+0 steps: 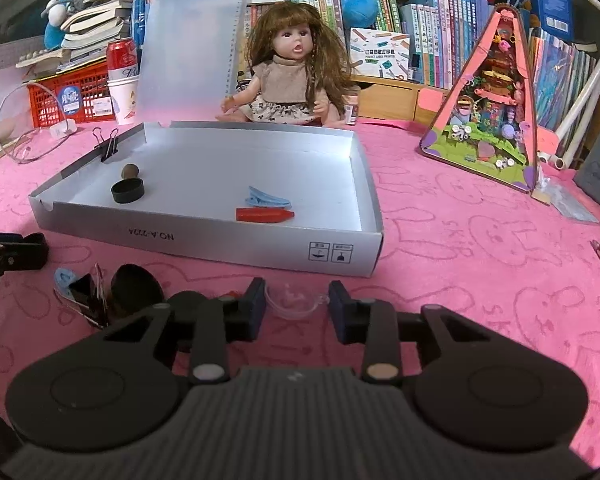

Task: Organize rigid objects
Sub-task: 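Grasp a black disc with the left tool while the right grasps a clear plastic lid, then carry the black disc and clear lid over the tray with both tools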

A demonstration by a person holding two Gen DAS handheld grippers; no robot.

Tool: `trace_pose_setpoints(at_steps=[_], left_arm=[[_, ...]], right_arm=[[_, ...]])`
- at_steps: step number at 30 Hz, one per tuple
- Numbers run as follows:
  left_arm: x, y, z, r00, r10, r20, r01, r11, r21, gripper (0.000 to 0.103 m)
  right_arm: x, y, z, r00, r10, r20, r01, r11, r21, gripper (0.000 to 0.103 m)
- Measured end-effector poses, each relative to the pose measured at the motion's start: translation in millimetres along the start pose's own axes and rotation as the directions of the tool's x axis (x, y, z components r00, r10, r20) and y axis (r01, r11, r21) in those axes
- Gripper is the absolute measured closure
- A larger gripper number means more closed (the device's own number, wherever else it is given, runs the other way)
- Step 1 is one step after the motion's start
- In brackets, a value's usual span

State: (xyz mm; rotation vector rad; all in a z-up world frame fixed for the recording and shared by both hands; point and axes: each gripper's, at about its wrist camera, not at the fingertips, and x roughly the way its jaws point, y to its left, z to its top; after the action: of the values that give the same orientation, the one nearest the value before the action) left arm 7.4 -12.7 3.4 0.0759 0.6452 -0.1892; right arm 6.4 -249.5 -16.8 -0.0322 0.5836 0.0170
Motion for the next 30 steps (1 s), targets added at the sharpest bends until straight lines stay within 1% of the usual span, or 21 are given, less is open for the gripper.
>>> trace_pose_setpoints(at_steps=[5,10,14,21,26,30], left_arm=[[-10.0,-3.1,7.6,1.0,-0.018,0.023,0.018,1.0,-0.012,0.073],[-21.8,-5.5,20.9,0.997,-0.027,0.069,0.028,1.0,-0.015,0.073],[-21.3,-4.8,33.5,0.996,-0.037,0.086,0.04,0.999,-0.034,0.073],[-6.6,-0.9,56.6,0.994,-0.04,0.1,0.047,0.996,-0.072,0.073],[8.8,1.5,71.4,0.995,-0.047,0.089,0.055,0.994,-0.094,0.073],[25.2,0.7,81.1,0.997,-0.045,0.07,0.052,0.994,-0.101,0.073]], right_arm=[[-5.9,1.2,4.6,1.0,-0.006,0.01,0.006,1.0,-0.002,0.065],[-15.5,0.1,15.1,0.999,-0.009,0.04,0.009,1.0,-0.001,0.065],[-19.4,-1.9,25.0,0.998,-0.001,0.061,0.0,1.0,0.013,0.065],[-14.4,-2.6,41.2,0.996,0.012,0.083,-0.014,1.0,0.021,0.065],[-4.0,-3.5,50.9,0.996,0.025,0.087,-0.029,0.999,0.038,0.065],[10.1,-5.3,56.2,0.996,0.036,0.081,-0.042,0.996,0.074,0.065]])
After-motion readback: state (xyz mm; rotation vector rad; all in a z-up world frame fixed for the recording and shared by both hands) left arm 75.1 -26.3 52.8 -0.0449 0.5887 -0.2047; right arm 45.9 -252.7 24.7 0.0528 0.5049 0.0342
